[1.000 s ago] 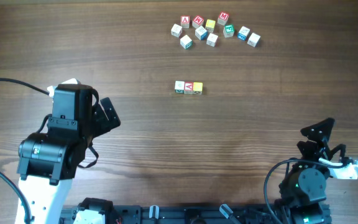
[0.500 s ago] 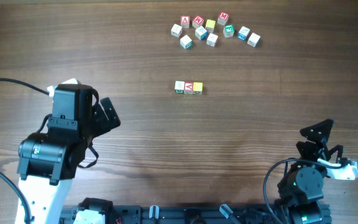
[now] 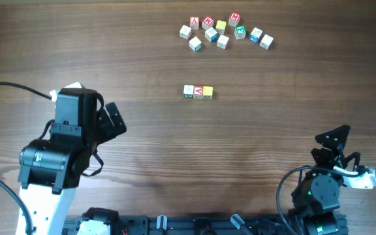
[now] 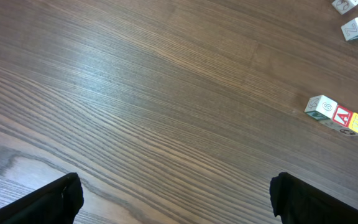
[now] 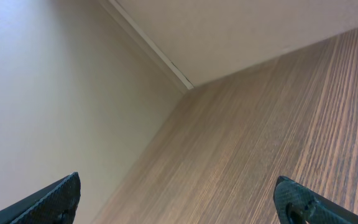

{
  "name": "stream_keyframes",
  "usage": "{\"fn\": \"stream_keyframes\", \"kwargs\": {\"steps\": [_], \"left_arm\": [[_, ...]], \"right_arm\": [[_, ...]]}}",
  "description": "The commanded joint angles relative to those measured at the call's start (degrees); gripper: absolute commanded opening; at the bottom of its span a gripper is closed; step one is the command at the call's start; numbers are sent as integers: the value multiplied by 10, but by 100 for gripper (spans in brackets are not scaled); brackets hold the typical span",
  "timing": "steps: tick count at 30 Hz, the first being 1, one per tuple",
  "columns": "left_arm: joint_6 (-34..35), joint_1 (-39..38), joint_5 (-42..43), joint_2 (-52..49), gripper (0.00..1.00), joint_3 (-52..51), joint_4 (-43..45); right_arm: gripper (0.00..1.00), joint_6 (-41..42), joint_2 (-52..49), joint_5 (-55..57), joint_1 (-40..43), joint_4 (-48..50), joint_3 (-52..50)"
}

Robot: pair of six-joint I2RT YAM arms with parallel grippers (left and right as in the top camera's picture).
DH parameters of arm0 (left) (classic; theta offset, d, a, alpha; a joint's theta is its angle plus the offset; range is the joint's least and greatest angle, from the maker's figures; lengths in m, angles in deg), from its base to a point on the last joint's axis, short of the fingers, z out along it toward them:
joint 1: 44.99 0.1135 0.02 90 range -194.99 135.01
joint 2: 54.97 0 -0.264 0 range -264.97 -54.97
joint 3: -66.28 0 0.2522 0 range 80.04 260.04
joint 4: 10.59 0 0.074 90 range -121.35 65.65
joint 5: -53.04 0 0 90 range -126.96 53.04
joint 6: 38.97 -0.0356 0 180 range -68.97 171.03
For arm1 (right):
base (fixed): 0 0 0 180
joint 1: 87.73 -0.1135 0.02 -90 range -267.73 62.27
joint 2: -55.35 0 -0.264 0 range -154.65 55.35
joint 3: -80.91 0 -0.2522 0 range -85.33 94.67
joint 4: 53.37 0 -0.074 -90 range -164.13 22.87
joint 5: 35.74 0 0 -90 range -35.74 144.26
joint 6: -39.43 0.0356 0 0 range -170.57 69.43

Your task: Form a horizontal line

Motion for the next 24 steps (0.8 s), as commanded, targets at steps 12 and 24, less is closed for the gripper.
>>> {"fn": "stream_keyframes", "kwargs": {"steps": [12, 24], "left_arm": [[8, 5, 3, 282, 100, -265, 26], [14, 48, 3, 416, 100, -330, 47]], "right_arm": [[100, 4, 3, 12, 1, 3, -2], [100, 4, 3, 12, 1, 3, -2]]}}
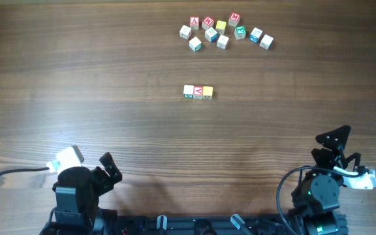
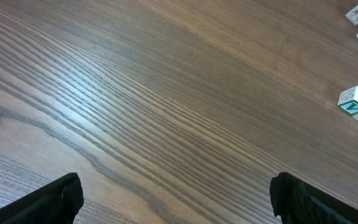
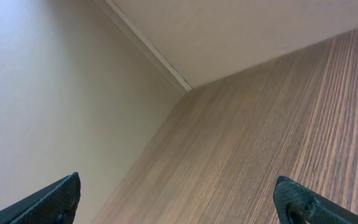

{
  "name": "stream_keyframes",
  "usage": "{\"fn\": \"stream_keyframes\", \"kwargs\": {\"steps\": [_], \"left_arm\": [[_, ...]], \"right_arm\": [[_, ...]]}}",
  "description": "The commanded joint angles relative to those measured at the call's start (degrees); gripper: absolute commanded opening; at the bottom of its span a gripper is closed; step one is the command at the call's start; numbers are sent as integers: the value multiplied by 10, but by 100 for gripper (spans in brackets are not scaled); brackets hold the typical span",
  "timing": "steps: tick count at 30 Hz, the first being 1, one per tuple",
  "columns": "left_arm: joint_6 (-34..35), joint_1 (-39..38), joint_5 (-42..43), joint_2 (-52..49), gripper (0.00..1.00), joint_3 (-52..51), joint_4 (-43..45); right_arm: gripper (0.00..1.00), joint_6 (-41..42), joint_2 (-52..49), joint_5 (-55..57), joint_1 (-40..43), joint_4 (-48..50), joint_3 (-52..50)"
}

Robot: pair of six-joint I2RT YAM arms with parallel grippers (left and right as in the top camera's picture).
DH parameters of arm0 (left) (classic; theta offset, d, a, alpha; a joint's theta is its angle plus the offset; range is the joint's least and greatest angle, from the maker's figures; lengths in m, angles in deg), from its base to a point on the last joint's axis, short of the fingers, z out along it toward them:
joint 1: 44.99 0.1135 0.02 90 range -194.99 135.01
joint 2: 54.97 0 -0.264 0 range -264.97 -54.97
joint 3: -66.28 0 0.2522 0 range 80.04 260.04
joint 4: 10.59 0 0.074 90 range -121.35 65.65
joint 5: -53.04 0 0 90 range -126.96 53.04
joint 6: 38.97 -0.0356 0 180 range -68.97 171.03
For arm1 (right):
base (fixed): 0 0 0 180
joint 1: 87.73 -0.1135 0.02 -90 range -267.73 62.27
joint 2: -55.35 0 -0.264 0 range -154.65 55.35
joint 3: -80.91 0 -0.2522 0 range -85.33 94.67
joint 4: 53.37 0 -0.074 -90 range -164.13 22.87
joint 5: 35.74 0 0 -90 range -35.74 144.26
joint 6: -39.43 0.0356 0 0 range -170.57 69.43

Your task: Form a horizontal line

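Three letter blocks [image 1: 198,92] lie side by side in a short row at mid-table: white, red, yellow. Its left end block [image 2: 356,101] shows at the right edge of the left wrist view. A loose cluster of several more blocks [image 1: 224,32] sits at the far side. My left gripper [image 1: 106,167] is drawn back at the near left edge, open and empty, far from the row. My right gripper [image 1: 335,140] rests at the near right, open and empty, with its camera looking along the table toward a wall.
Bare wood-grain tabletop [image 1: 109,78] stretches between both arms and the blocks. A cable [image 1: 12,173] trails off the left arm at the near left edge. In the right wrist view the table meets a pale wall [image 3: 55,93].
My left arm has pulled back from the left-middle of the table to the near left edge. The block row, the cluster and the right arm have not moved.
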Motion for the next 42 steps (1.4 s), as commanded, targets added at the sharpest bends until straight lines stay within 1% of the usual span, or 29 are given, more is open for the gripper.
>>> {"fn": "stream_keyframes", "kwargs": {"steps": [1, 2, 3, 5, 7, 9, 12, 13, 14, 15, 17, 20, 26, 28, 30, 31, 34, 42], "left_arm": [[9, 3, 3, 4, 100, -3, 4], [8, 3, 1, 4, 100, -3, 4], [3, 3, -30, 4, 100, -3, 6], [3, 3, -52, 4, 100, -3, 7], [3, 3, -104, 4, 100, -3, 31], [3, 3, -110, 4, 100, -3, 54], [3, 3, -110, 4, 100, -3, 51], [8, 3, -106, 4, 100, -3, 80], [25, 3, -73, 4, 100, -3, 117], [28, 3, -66, 4, 100, -3, 150], [29, 3, -65, 4, 100, -3, 216], [29, 3, -88, 4, 100, -3, 299], [29, 3, -94, 5, 100, -5, 315], [29, 3, -73, 8, 100, -5, 317], [24, 3, -29, 16, 100, -5, 356], [23, 3, -20, 15, 100, -5, 372], [23, 3, -21, 15, 100, -5, 390], [25, 3, -20, 15, 100, -5, 390]], "right_arm": [[100, 4, 3, 6, 1, 2, -1], [100, 4, 3, 6, 1, 2, -1], [100, 4, 3, 6, 1, 2, -1], [100, 4, 3, 6, 1, 2, -1], [100, 4, 3, 6, 1, 2, -1], [100, 4, 3, 6, 1, 2, -1], [100, 4, 3, 6, 1, 2, -1], [100, 4, 3, 6, 1, 2, -1], [100, 4, 3, 6, 1, 2, -1], [100, 4, 3, 6, 1, 2, -1], [100, 4, 3, 6, 1, 2, -1], [100, 4, 3, 6, 1, 2, -1], [100, 4, 3, 6, 1, 2, -1], [100, 4, 3, 6, 1, 2, -1], [100, 4, 3, 6, 1, 2, -1], [100, 4, 3, 6, 1, 2, -1], [100, 4, 3, 6, 1, 2, -1], [100, 4, 3, 6, 1, 2, -1]]}}
